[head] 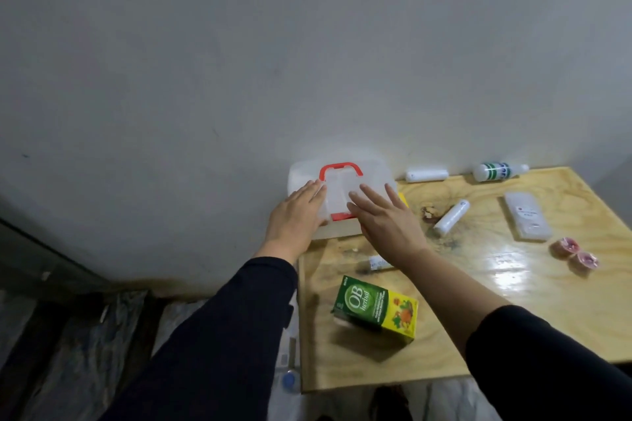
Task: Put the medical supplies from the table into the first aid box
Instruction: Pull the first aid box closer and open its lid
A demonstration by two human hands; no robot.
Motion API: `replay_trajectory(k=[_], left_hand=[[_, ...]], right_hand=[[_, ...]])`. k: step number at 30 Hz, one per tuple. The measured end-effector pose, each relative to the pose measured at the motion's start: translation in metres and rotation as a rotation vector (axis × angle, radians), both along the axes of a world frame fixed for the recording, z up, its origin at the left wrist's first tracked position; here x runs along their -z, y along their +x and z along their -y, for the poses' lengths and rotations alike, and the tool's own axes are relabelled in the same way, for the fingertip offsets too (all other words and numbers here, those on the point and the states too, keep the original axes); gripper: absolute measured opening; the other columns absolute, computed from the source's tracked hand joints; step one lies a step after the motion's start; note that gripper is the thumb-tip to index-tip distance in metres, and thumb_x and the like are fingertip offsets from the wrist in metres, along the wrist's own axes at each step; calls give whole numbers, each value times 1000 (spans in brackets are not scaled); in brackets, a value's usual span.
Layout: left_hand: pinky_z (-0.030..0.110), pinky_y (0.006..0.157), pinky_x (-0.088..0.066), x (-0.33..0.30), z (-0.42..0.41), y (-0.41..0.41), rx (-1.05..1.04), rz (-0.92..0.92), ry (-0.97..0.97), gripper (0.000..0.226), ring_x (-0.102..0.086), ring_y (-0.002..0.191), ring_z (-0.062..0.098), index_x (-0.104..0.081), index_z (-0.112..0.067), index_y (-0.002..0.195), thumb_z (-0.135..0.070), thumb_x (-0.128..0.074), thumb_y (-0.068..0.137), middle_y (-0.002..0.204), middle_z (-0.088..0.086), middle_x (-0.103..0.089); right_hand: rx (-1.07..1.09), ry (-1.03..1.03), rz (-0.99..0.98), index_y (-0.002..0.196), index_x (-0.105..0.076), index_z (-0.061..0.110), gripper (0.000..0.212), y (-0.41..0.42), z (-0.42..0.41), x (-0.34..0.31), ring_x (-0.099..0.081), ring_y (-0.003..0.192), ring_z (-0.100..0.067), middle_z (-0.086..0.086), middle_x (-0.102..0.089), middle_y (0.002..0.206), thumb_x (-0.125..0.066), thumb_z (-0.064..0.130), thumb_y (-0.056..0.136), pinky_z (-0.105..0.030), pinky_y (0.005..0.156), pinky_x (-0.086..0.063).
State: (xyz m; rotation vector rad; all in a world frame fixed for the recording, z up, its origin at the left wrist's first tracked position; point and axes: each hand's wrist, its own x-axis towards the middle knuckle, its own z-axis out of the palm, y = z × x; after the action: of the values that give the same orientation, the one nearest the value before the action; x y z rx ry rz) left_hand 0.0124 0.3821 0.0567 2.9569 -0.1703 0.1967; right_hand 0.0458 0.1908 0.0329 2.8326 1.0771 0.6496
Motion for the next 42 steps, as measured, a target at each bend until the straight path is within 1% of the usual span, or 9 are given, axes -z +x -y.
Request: replay_trajectory(k=[9, 15, 18, 20, 24, 28, 32, 36, 42], left_hand=[[28, 115, -26, -29, -13, 6, 87, 130, 73, 58, -22, 148, 14, -21, -14, 153, -24, -45, 102, 161, 0, -24], [27, 114, -29, -56, -18, 28, 67, 193, 18, 51, -29, 145, 13, -30, -14, 151, -20, -44, 102, 157, -1, -32], [26, 115, -25, -60, -18, 37, 58, 203, 13, 49, -27, 146, 13, -29, -15, 151, -19, -39, 104, 158, -1, -30], [24, 116, -22, -60, -20, 43, 44, 198, 12, 47, -24, 147, 12, -27, -16, 152, -20, -34, 105, 159, -2, -28], [30, 120, -9, -59, -18, 55, -15, 155, 105, 51, -11, 150, 13, -12, -14, 155, -23, -26, 107, 163, 1, -13], [48, 118, 9, -58, -12, 64, -117, 119, 253, 75, 9, 150, 18, 8, -10, 153, -49, -27, 99, 163, 5, 9], [53, 113, 17, -59, -12, 77, -166, 151, 268, 82, 15, 149, 18, 14, -10, 152, -58, -22, 96, 162, 6, 15], [56, 114, 14, -61, -14, 90, -195, 159, 251, 83, 18, 148, 19, 23, -9, 146, -56, -24, 97, 161, 8, 19], [52, 115, 14, -61, -11, 92, -199, 194, 244, 79, 12, 150, 20, 14, -7, 151, -43, -31, 97, 163, 9, 12]], right_hand=[[50, 149, 26, 118, -67, 18, 36, 0, -7, -43, -59, 122, -25, 0, -65, 127, -68, 18, 82, -46, 99, -49], [251, 262, 4, 107, -68, 16, 28, -3, 2, -56, -65, 92, -25, -1, -66, 101, -65, 33, 85, -37, 75, -52], [351, 184, -229, 128, -56, 17, 42, 1, 4, -44, -54, 120, -24, -1, -58, 127, -48, 41, 94, -38, 98, -45], [432, 103, -424, 146, -30, 15, 62, 10, 4, -30, -26, 144, -23, -4, -32, 154, -33, 51, 97, -40, 116, -27], [501, 86, -651, 152, 5, 13, 77, 29, -3, -4, 13, 149, -21, -4, 10, 162, -15, 60, 95, -49, 121, 1], [507, 96, -675, 151, 10, 12, 74, 30, -7, 7, 19, 148, -21, -4, 16, 161, -18, 52, 95, -50, 120, 4], [489, 124, -647, 152, 7, 10, 74, 25, -3, 10, 16, 148, -20, -5, 13, 161, -20, 50, 95, -50, 119, 5], [487, 127, -629, 152, 6, 10, 73, 20, 0, 9, 16, 148, -20, -5, 13, 161, -21, 48, 95, -50, 119, 7], [494, 129, -636, 152, 6, 11, 73, 19, 2, 7, 16, 148, -18, -5, 12, 161, -21, 48, 95, -51, 121, 4]])
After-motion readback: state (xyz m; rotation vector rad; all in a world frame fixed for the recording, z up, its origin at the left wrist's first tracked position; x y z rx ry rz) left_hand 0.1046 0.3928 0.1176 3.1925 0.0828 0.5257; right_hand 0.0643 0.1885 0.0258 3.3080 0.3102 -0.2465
